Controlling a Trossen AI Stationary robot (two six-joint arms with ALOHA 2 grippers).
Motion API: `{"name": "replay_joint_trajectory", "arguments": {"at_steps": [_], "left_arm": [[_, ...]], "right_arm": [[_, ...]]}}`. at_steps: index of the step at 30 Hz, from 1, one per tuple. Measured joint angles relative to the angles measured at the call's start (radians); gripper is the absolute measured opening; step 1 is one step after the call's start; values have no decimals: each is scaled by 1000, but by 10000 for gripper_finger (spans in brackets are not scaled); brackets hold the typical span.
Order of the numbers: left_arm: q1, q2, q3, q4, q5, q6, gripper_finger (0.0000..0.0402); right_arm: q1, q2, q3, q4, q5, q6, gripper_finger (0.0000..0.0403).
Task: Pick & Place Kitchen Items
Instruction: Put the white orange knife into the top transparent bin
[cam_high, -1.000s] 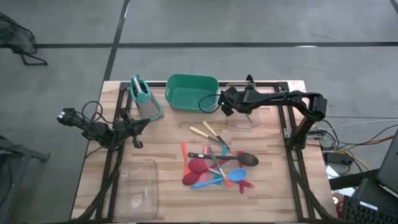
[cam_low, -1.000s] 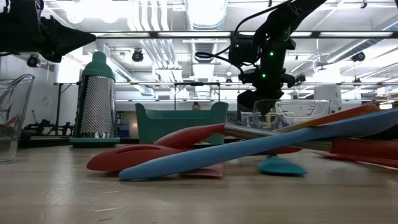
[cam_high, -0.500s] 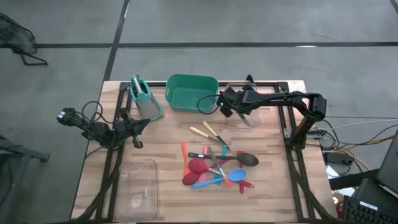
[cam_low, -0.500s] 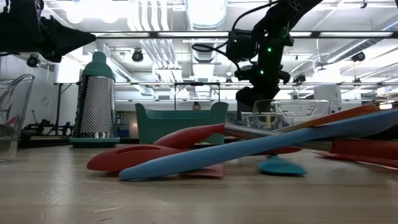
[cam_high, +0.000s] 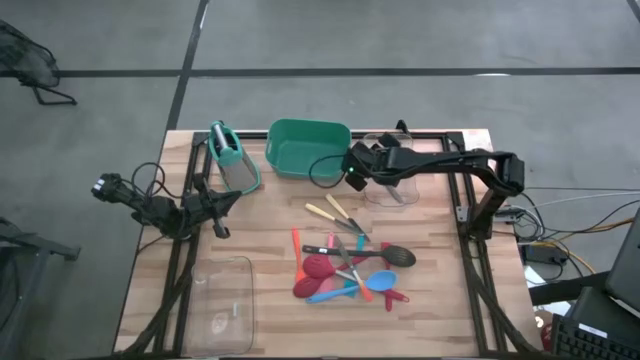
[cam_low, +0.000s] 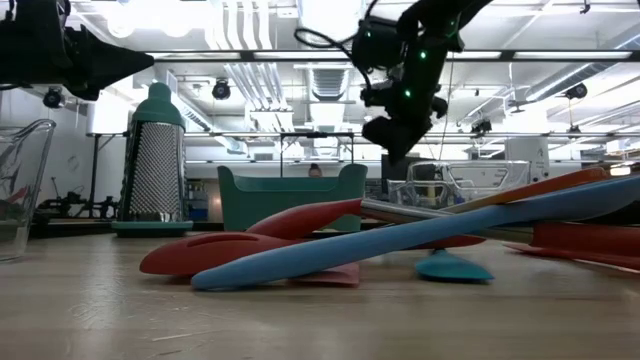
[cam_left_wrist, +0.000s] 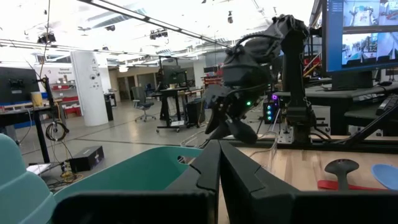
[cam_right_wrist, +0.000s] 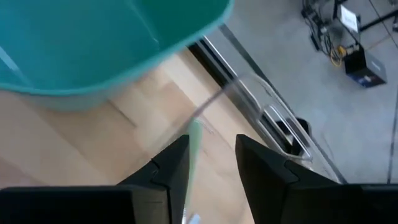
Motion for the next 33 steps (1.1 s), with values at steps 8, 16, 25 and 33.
{"name": "replay_joint_trajectory", "arguments": {"at_steps": [8, 16, 25, 33], "left_arm": [[0, 0, 0, 0, 0, 0, 12], [0, 0, 0, 0, 0, 0, 12], [0, 0, 0, 0, 0, 0, 12], [0, 0, 0, 0, 0, 0, 12]], "right_arm": [[95, 0, 11, 94, -6, -32, 158], [205, 0, 8, 194, -54, -143, 181], [268, 0, -28, 370, -306, -261, 175], [290, 4, -49, 448, -378, -284, 158]]}}
